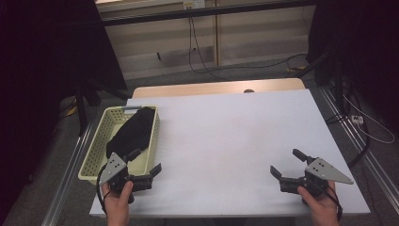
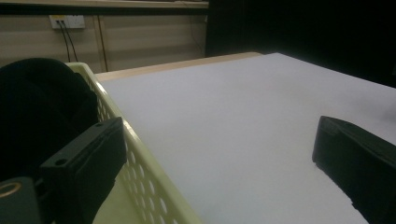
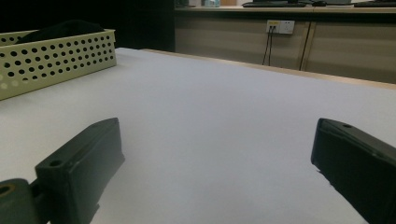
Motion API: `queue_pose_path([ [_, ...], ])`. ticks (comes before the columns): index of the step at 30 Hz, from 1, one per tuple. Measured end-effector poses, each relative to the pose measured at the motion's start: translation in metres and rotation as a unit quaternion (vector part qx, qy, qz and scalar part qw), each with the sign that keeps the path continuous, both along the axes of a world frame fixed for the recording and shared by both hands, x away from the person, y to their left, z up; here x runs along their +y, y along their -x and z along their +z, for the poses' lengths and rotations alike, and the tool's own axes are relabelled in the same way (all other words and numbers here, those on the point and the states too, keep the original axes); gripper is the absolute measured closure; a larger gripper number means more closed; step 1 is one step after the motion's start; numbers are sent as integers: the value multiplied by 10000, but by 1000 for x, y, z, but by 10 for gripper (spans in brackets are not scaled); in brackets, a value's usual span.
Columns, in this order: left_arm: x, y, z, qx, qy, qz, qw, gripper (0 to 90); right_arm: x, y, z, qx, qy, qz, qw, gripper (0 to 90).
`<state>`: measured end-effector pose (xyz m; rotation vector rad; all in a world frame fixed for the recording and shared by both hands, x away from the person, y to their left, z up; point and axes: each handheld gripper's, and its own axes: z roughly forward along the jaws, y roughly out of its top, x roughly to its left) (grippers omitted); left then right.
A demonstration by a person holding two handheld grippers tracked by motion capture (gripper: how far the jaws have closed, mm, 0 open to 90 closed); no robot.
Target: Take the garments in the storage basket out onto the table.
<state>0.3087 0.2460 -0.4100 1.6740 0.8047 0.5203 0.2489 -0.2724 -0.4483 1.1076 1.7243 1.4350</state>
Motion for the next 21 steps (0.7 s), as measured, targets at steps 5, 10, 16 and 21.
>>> queue_pose_path([
  [5, 0, 0, 0, 10, -6, 10, 10000, 32, -1, 0, 0, -12, 19, -6, 10000, 15],
  [10, -1, 1, 5, -25, 25, 7, 10000, 32, -2, 0, -1, 19, -10, -26, 10000, 15],
  [16, -1, 2, 13, -49, 68, 53, 10000, 31, -4, 1, 0, -4, -10, -59, 10000, 15],
  [21, 1, 0, 27, -49, 165, 78, 9998, 32, -6, 2, 0, 1, -20, -114, 9999, 16],
])
